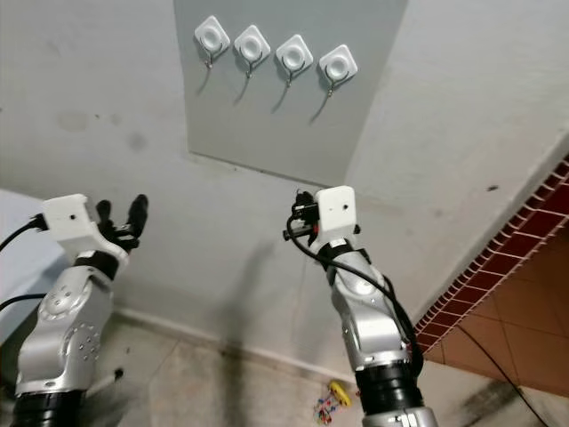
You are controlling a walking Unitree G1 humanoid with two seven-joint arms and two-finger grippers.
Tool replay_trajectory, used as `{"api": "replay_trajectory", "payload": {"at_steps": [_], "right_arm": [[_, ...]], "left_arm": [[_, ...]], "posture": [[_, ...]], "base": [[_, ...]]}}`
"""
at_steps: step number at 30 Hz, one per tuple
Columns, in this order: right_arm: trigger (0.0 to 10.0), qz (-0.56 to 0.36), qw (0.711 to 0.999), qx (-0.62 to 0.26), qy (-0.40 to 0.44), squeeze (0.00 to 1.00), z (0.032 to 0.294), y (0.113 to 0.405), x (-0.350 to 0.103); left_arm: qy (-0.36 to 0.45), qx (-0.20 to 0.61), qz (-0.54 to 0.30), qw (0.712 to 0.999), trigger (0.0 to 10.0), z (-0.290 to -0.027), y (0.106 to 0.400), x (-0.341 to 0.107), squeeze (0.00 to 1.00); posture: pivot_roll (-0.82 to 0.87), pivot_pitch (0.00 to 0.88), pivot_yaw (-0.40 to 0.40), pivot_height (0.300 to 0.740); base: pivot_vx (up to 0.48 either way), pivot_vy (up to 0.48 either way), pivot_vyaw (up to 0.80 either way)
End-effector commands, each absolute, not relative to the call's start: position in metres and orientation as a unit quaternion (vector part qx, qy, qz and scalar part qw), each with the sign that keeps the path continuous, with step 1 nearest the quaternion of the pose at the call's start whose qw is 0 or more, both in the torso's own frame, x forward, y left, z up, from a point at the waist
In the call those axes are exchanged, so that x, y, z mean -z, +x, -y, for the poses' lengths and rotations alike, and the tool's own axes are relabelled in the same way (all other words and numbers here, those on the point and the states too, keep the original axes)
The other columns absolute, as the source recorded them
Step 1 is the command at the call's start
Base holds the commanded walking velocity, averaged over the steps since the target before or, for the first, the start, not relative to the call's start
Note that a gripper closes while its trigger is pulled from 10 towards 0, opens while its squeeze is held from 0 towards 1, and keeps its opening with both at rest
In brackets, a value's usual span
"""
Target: Hang keys on a hook
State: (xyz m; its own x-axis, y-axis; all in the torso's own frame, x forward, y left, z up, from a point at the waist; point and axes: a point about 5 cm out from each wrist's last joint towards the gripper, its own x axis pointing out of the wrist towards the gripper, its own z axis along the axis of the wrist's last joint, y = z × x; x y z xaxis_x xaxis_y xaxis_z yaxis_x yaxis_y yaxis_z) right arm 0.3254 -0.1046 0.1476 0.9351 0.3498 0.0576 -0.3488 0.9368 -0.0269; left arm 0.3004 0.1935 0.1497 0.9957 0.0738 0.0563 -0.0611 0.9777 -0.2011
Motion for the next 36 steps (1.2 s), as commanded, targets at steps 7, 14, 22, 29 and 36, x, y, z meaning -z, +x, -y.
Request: {"api": "replay_trajectory", "payload": {"at_steps": [7, 14, 22, 29, 36], "right_arm": [[10.0, 0.038, 0.985, -0.167, -0.013, 0.0, 0.114, 0.326, -0.151], [10.0, 0.045, 0.983, -0.178, -0.014, 0.0, 0.111, 0.324, -0.153], [10.0, 0.047, 0.983, -0.179, -0.014, 0.0, 0.11, 0.323, -0.153], [10.0, 0.047, 0.983, -0.179, -0.015, 0.0, 0.113, 0.321, -0.152], [10.0, 0.047, 0.983, -0.179, -0.014, 0.0, 0.114, 0.319, -0.152]], "left_arm": [[-0.077, -0.012, 0.028, 0.997, 10.0, -0.181, 0.304, -0.154, 0.0], [-0.068, -0.008, 0.023, 0.997, 10.0, -0.178, 0.304, -0.153, 0.0], [-0.044, -0.001, 0.025, 0.999, 10.0, -0.176, 0.304, -0.155, 0.0], [-0.05, 0.019, 0.024, 0.998, 10.0, -0.173, 0.302, -0.154, 0.0], [-0.059, -0.002, 0.011, 0.998, 10.0, -0.174, 0.304, -0.151, 0.0]], "posture": [[-0.07, 0.0, -0.07, 0.732], [-0.07, 0.0, -0.069, 0.732], [-0.07, 0.0, -0.066, 0.732], [-0.08, 0.0, -0.063, 0.732], [-0.08, 0.0, -0.061, 0.732]], "base": [[0.0, 0.0, -0.64], [0.0, 0.0, 0.0], [0.0, 0.0, 0.0], [0.0, -0.202, 0.0], [0.0, -0.067, 0.0]]}}
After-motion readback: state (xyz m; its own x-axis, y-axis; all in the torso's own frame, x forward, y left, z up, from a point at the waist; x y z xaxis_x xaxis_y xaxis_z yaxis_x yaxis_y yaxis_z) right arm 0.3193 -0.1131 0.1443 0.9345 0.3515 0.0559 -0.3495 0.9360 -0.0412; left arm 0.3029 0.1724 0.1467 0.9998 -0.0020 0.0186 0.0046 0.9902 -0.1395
